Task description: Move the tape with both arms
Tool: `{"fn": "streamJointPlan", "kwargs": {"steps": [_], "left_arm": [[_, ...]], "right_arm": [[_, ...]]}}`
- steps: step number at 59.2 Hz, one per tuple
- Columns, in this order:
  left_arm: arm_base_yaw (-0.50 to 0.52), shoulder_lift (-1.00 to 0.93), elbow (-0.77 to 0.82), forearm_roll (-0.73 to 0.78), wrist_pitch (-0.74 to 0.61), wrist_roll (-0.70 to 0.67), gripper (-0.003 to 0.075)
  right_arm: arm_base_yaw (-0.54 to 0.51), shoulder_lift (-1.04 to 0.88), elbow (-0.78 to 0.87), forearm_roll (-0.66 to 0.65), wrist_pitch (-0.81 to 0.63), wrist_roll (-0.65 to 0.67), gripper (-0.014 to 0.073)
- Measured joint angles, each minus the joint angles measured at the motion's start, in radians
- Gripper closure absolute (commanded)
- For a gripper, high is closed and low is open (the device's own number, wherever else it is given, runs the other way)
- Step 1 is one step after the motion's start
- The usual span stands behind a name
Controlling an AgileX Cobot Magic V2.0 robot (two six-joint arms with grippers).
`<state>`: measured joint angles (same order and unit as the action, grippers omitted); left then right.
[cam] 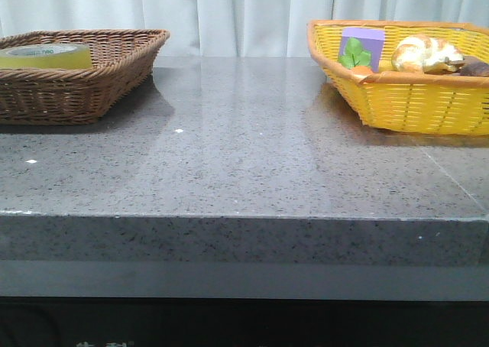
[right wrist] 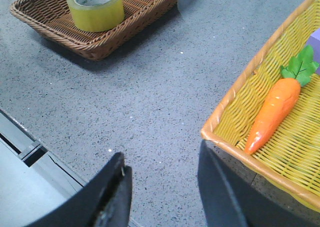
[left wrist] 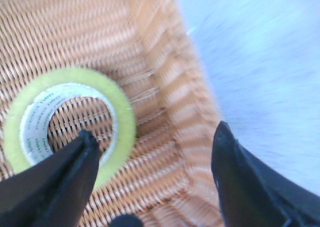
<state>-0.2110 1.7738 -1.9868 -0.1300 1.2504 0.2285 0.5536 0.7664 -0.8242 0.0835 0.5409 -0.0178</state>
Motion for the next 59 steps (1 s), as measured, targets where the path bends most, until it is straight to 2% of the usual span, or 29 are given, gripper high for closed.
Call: {"fn": "streamJointPlan", "kwargs": {"steps": [14, 33, 49, 59], "left_arm": [[-0.092, -0.249, 0.22, -0.01, -0.019, -0.001, 0.0247], [-0.22, -0.666, 0.72, -0.01, -0.253, -0.002, 0.0247], [-0.236, -0.994, 1.1, -0.01, -0.404, -0.002, 0.0247], [-0.236, -1.195, 1.273, -0.01, -0.496, -0.002, 0.0247]], "right_arm": [[0.0, 0.0, 0.0, 0.0, 0.0, 0.0, 0.0246], [0.0, 0.0, 0.0, 0.0, 0.0, -0.002, 0.0246], [0.0, 0.0, 0.0, 0.0, 0.0, -0.002, 0.0246], [0.0, 0.0, 0.0, 0.0, 0.0, -0.002, 0.0246]]}}
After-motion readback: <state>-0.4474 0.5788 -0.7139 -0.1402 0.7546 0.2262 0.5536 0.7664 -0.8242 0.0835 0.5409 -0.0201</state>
